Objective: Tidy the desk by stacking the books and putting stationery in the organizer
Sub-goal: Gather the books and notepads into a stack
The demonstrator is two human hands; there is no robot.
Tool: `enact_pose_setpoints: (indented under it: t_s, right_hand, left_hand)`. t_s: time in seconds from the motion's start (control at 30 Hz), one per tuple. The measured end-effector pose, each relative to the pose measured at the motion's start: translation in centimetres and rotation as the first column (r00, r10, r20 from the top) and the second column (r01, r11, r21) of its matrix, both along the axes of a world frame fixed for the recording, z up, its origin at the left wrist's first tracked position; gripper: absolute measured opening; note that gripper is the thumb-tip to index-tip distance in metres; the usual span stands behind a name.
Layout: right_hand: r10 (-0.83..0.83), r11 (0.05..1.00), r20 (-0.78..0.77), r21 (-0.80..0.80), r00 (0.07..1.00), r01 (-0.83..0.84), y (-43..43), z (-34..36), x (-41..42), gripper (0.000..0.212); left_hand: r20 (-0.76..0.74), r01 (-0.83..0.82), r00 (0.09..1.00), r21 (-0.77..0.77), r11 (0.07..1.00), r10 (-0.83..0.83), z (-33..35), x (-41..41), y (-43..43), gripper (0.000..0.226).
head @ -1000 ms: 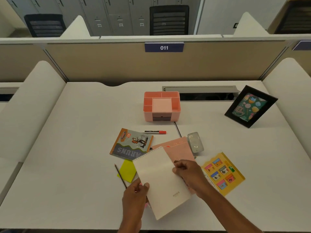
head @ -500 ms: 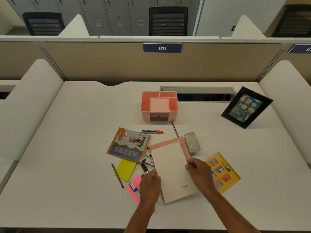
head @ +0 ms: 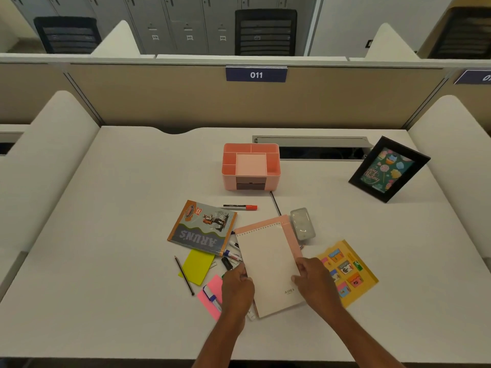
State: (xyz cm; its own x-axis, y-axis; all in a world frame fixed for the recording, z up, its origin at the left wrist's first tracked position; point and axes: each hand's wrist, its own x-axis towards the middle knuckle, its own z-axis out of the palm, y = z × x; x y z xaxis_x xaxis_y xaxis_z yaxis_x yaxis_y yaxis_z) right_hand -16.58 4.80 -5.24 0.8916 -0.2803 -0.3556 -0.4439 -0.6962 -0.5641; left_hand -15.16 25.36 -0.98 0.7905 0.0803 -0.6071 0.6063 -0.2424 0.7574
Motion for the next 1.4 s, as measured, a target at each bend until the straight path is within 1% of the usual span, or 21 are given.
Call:
enact_pose_setpoints:
  t_s: [0.1,0.3,0.4,0.5,0.57,0.63,0.67,0.7,0.73,0.77,0.83,0.93,1.03,1.13,1.2,1.27,1.4]
  right_hand:
    - [0.035,0.999,-0.004,-0.005,0.999,-0.035,0.1,-0.9,-1.3,0.048]
    - [0.020,1.000,0.016,-0.005,1.000,-0.020,0.6,-1.0,-1.7,0.048]
    - [0.013,1.000,0.021,0.013,1.000,-0.013,0.5,-1.0,-1.8,0.048]
    - [0.006,1.000,0.038,0.013,0.999,-0.007,0.4,-0.7,-1.8,0.047]
    - [0.001,1.000,0.054,0.013,0.999,-0.002,0.4,-0.5,-1.9,0.044]
    - [-0.010,1.000,0.063,0.021,0.998,0.009,0.4,-0.2,-2.0,0.042]
    - [-0.014,1.000,0.066,0.028,0.998,0.012,0.4,0.0,-2.0,0.042]
    - [-0.015,0.999,0.068,0.036,0.998,0.012,0.5,0.0,-2.0,0.042]
    - [-0.015,0.999,0.070,0.043,0.997,0.012,0.6,0.2,-2.0,0.042]
    - [-0.016,0.999,0.070,0.050,0.997,0.013,0.7,0.3,-2.0,0.042]
    - [-0.018,0.998,0.068,0.058,0.998,0.014,0.9,0.5,-2.1,0.041]
    - [-0.029,0.997,0.071,0.071,0.997,0.024,1.1,0.9,-2.0,0.039]
    - [-0.030,0.996,0.080,0.089,0.996,0.023,1.1,1.1,-2.0,0.037]
    - [-0.020,0.996,0.095,0.093,0.995,0.011,0.9,0.9,-2.0,0.036]
    - [-0.017,0.996,0.096,0.084,0.995,0.009,0.9,0.9,-2.0,0.036]
    - [-0.029,0.995,0.099,0.097,0.995,0.019,0.9,1.2,-2.0,0.035]
    - [-0.062,0.989,0.101,0.144,0.993,0.047,1.0,2.1,-1.9,0.033]
  left_hand:
    - [-0.007,-0.001,1.000,0.005,1.000,0.001,-0.2,0.3,-0.1,0.053]
    - [-0.006,0.015,1.000,0.031,0.999,-0.015,-0.8,0.4,0.1,0.039]
    - [-0.013,-0.003,1.000,0.049,0.999,0.004,-0.9,0.7,0.3,0.036]
    - [-0.005,-0.129,0.992,0.051,0.990,0.130,-1.5,1.1,1.0,0.024]
    - [0.028,-0.277,0.961,0.052,0.959,0.276,-1.9,1.9,2.0,0.025]
    - [-0.005,-0.477,0.879,-0.022,0.879,0.477,-1.9,3.2,3.3,0.022]
    - [-0.053,-0.557,0.831,-0.068,0.828,0.555,-1.8,3.9,3.9,0.019]
    - [-0.099,-0.605,0.796,-0.107,0.789,0.597,-1.8,4.6,4.6,0.015]
    - [-0.138,-0.622,0.782,-0.125,0.773,0.608,-1.7,5.2,5.2,0.010]
    - [-0.169,-0.632,0.773,-0.137,0.763,0.611,-1.8,5.7,5.6,0.009]
    - [-0.225,-0.649,0.757,-0.150,0.746,0.613,-2.3,6.4,6.2,0.013]
    - [-0.311,-0.683,0.726,-0.228,0.694,0.613,-2.9,7.1,6.8,0.013]
    - [-0.351,-0.717,0.697,-0.297,0.631,0.626,-3.8,7.7,7.4,0.015]
    - [-0.361,-0.737,0.676,-0.320,0.595,0.643,-4.4,8.3,7.8,0.018]
    - [-0.352,-0.751,0.661,-0.316,0.580,0.663,-4.8,8.5,7.9,0.019]
    - [-0.308,-0.741,0.670,-0.336,0.581,0.676,-4.7,8.7,8.0,0.020]
    - [-0.169,-0.672,0.710,-0.451,0.587,0.683,-3.9,8.5,8.4,0.024]
